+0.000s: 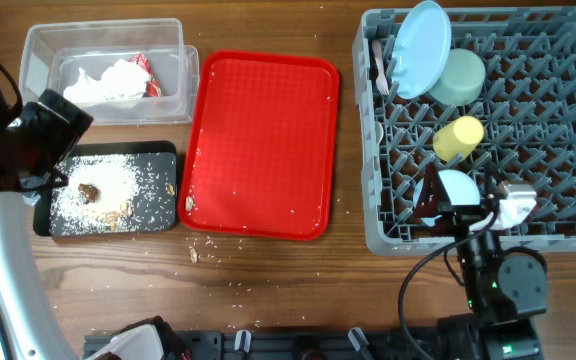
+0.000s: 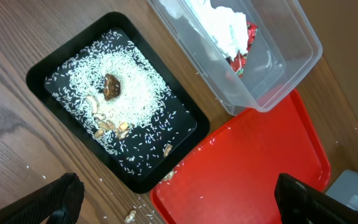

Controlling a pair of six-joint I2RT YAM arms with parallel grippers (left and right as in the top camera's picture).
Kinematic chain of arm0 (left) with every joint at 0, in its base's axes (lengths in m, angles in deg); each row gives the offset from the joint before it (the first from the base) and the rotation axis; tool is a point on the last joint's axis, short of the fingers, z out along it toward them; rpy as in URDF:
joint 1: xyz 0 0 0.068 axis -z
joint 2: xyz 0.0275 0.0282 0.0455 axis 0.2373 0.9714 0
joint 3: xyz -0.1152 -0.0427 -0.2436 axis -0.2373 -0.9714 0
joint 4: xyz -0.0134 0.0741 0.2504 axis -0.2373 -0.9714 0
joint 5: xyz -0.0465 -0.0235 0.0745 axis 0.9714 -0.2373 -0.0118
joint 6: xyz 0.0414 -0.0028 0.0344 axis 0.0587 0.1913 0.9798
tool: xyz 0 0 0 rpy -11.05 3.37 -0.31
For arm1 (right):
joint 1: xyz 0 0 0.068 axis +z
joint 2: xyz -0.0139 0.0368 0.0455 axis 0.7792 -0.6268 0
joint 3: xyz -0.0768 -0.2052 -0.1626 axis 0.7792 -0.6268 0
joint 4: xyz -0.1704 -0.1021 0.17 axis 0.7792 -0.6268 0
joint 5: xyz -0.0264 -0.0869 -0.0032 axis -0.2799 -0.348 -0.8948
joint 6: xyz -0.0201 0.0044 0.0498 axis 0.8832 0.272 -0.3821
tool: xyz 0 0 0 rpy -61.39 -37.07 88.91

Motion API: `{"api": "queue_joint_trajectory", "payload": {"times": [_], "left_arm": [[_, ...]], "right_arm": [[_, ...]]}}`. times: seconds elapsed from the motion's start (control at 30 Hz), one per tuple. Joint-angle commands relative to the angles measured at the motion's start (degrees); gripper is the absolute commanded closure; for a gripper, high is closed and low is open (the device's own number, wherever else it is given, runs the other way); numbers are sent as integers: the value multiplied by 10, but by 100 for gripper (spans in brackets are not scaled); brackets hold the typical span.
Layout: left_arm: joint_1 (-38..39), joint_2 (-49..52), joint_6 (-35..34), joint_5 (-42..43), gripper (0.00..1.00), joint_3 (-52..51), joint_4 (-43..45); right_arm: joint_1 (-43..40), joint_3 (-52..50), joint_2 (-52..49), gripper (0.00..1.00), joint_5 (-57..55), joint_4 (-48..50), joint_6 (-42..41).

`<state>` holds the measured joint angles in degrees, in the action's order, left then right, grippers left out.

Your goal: Sort waste into correct bins and load items into the dishwasher rack

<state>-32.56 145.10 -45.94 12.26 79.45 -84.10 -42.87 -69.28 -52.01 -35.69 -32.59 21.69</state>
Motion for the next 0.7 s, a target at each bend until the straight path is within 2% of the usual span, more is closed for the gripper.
{"api": "queue_joint_trajectory", "payload": {"times": [0.0, 0.1, 0.27, 0.37, 0.5, 0.67], "left_arm": [[-3, 0, -1, 0, 0, 0, 1], [-4, 0, -1, 0, 0, 0, 1], [-3, 0, -2, 0, 0, 0, 1], [-3, 0, -2, 0, 0, 0, 1], [-4, 0, -1, 0, 0, 0, 1], [-3, 0, -1, 0, 0, 0, 1]], "right_arm": [[-55, -38, 50, 0, 47, 35, 11], [-84, -75, 86, 0, 48, 65, 11], [-102, -163, 138, 0, 47, 172, 11], [-102, -163, 138, 0, 44, 135, 27], [-102, -163, 138, 0, 31, 31, 47], [-102, -163, 116, 0, 47, 33, 55]]}}
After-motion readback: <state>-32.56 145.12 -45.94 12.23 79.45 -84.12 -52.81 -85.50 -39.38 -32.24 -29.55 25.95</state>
